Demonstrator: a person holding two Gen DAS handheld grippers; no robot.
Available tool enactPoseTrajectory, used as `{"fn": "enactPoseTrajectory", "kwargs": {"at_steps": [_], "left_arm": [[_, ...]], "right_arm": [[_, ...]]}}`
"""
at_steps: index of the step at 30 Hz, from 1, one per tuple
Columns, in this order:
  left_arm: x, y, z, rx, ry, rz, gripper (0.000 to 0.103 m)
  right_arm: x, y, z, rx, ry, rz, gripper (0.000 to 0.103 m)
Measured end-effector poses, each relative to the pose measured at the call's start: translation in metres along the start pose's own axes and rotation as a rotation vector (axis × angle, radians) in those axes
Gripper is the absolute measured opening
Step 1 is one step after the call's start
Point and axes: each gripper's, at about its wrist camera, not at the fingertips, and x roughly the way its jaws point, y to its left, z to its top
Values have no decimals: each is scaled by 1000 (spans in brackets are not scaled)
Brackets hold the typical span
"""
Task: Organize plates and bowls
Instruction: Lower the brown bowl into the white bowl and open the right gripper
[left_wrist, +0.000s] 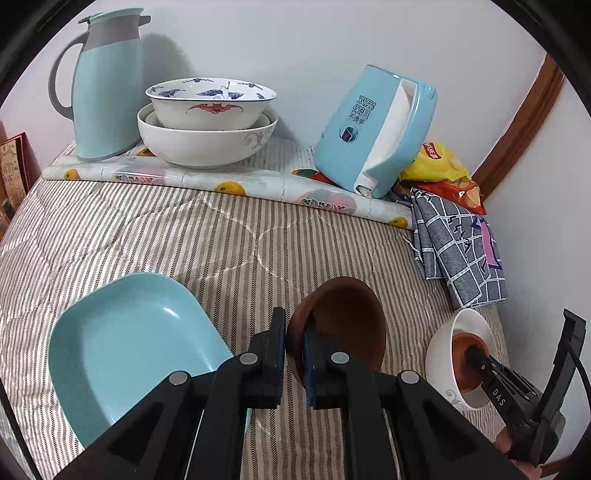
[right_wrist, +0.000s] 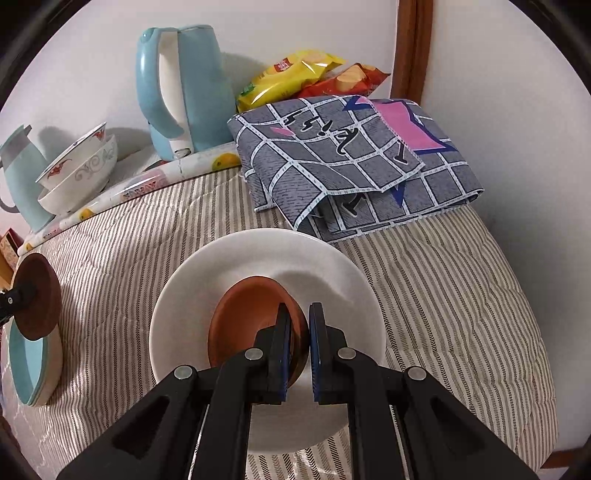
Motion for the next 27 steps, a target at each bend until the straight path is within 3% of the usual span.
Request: {"fn": "enactPoseTrajectory", "kwargs": {"at_steps": [7,27], "left_arm": [[3,0,1,1,4,-5,9],[13,6,2,-26,27,-11,9]], "right_arm": [[3,1,2,-1,7,0,9],[18,15,1,-100,56,-106,14]]}}
